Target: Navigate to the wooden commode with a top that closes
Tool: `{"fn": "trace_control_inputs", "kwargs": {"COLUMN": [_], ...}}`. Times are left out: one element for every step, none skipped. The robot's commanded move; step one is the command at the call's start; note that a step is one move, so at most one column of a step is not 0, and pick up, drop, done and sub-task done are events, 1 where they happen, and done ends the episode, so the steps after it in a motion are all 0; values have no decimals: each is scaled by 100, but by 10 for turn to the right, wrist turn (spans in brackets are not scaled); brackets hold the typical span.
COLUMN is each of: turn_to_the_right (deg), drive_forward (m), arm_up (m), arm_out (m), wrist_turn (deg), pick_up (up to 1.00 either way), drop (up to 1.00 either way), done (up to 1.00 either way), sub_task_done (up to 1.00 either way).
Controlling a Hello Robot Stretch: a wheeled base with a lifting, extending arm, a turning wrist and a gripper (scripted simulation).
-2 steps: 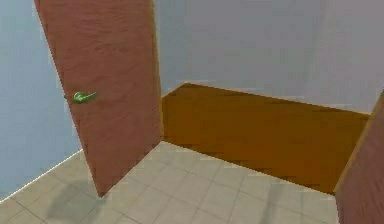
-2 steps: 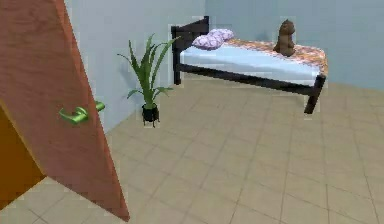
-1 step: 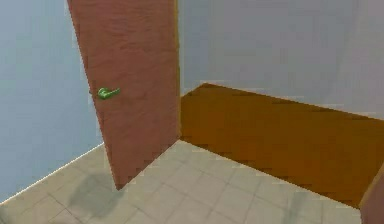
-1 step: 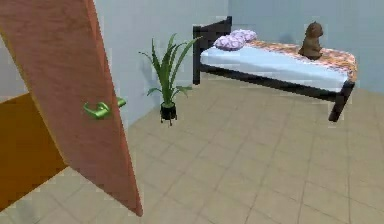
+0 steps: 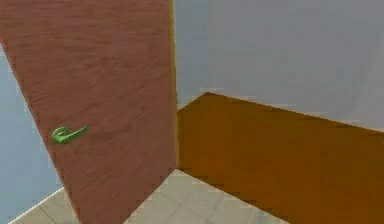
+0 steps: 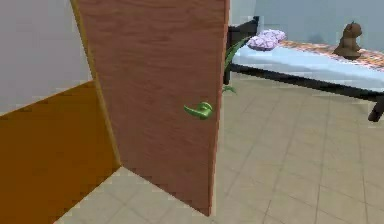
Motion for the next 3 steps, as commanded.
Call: {"fn": "trace_control_inputs", "kwargs": {"turn_to_the_right": [360,0,60], "drive_forward": [0,100,0], "arm_up": [0,0,0], "arm_out": [0,0,0], "wrist_turn": [0,0,0], "pick_up": [0,0,0], "drop": [0,0,0], "done": [0,0,0], "sub_task_done": [0,0,0]}}
